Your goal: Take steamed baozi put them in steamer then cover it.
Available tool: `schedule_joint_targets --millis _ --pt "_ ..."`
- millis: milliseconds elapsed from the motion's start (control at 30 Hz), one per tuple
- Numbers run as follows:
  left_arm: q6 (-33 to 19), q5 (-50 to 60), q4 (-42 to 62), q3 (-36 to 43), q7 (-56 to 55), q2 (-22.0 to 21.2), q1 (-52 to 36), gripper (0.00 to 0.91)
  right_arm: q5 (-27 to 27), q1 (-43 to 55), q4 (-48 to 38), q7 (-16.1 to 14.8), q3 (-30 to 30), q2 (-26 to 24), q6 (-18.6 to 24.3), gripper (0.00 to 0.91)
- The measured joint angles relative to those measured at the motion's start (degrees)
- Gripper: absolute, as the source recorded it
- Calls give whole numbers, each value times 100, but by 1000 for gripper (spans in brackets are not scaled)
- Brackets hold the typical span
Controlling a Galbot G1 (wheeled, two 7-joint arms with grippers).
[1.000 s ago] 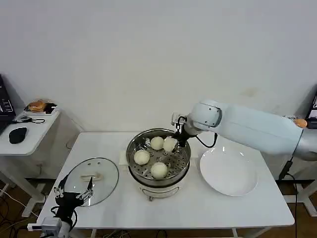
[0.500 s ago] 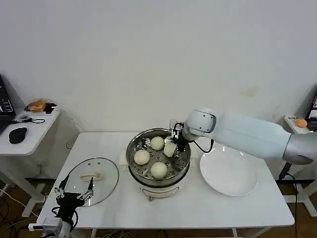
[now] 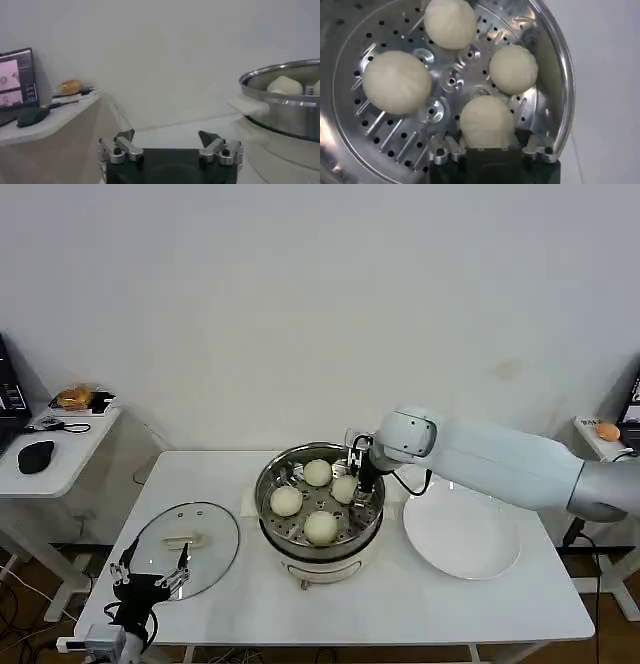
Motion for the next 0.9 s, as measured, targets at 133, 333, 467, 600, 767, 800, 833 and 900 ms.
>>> schedule_joint_targets --millis 133,333,467,600,767,800,833,900 --pt "-1 1 -36 -10 0 0 14 907 65 52 113 5 121 -80 -21 907" --pt "2 3 -87 -4 -1 -12 12 907 165 165 446 66 308 -300 -15 907" --pt "1 4 -88 -3 -2 -17 9 907 203 126 790 254 541 -536 50 907" --pt "-3 4 -88 -2 -1 -15 13 907 186 -158 1190 658 957 -890 162 907" --pt "-11 5 -35 -2 -1 2 -1 907 -53 -1177 1728 1382 1972 -1412 545 907" --pt "-14 7 -23 1 0 -3 -9 907 -135 -1461 1826 1529 2230 -1475 656 907" --pt "-18 14 -10 11 -1 -14 -18 907 -241 -1817 1927 1692 2551 -1526 800 907" --pt "-30 38 28 41 0 -35 -46 907 -455 -2526 2081 1966 3203 -1563 1071 907"
